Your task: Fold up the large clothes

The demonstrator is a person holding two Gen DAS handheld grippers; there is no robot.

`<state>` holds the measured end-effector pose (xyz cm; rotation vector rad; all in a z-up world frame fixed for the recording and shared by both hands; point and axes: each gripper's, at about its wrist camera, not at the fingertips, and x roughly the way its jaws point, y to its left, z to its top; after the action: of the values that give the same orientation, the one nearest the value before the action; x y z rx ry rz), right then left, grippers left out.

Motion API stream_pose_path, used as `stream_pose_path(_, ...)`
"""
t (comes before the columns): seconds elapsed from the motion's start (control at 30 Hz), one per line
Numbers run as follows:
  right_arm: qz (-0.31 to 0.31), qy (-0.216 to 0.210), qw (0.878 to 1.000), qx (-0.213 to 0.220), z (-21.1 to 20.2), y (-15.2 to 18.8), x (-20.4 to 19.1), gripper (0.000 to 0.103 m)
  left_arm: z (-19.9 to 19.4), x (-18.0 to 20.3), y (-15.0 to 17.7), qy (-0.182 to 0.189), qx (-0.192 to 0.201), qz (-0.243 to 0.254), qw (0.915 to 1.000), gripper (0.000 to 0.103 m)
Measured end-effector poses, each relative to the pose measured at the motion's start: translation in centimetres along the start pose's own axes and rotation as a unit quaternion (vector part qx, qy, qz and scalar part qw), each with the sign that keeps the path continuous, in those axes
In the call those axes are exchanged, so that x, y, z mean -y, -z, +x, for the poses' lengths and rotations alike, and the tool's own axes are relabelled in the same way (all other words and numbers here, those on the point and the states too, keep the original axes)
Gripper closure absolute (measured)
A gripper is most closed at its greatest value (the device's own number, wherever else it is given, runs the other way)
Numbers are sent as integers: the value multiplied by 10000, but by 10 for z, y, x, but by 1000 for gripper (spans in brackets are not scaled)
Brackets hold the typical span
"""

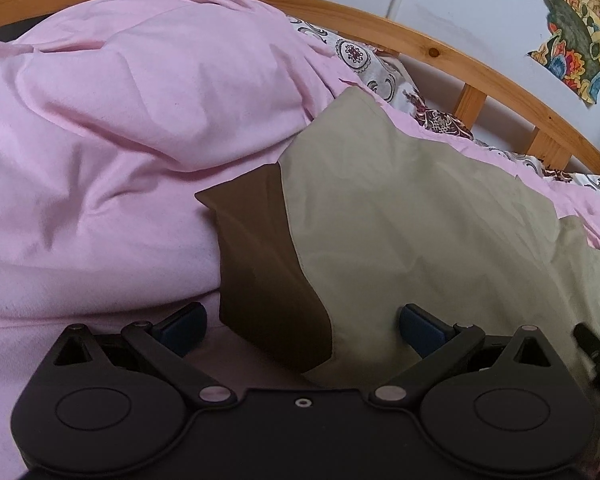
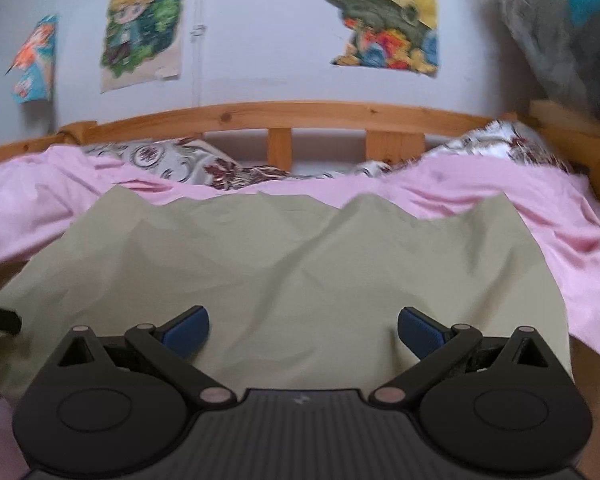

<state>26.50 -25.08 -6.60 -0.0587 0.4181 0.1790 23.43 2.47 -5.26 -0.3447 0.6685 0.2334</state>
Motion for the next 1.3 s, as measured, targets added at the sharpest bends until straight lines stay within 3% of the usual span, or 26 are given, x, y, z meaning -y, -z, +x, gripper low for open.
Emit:
stream_pose_path(0.2, -547, 269, 9981, -25, 6, 12, -21, 0, 0, 1, 0, -20, 3, 15, 10000, 1)
stream_pose_path(0.9, -521, 252, 9983, 6, 6, 14, -22, 0, 0, 1, 3, 22, 69, 39, 10000, 1)
stream_pose_path(1.1, -515, 248, 9984, 7, 6, 14, -22, 0, -6, -3, 3, 288, 134, -462, 9984, 5)
stream_pose_path(1.23, -515, 249, 9984, 8, 6, 14, -22, 0, -4, -7, 1, 149, 241, -841, 9961, 15)
stream_pose_path(1.3, -517, 247, 9984, 9, 6, 14, -23, 0, 1, -10, 1, 206, 184, -977, 9948, 14)
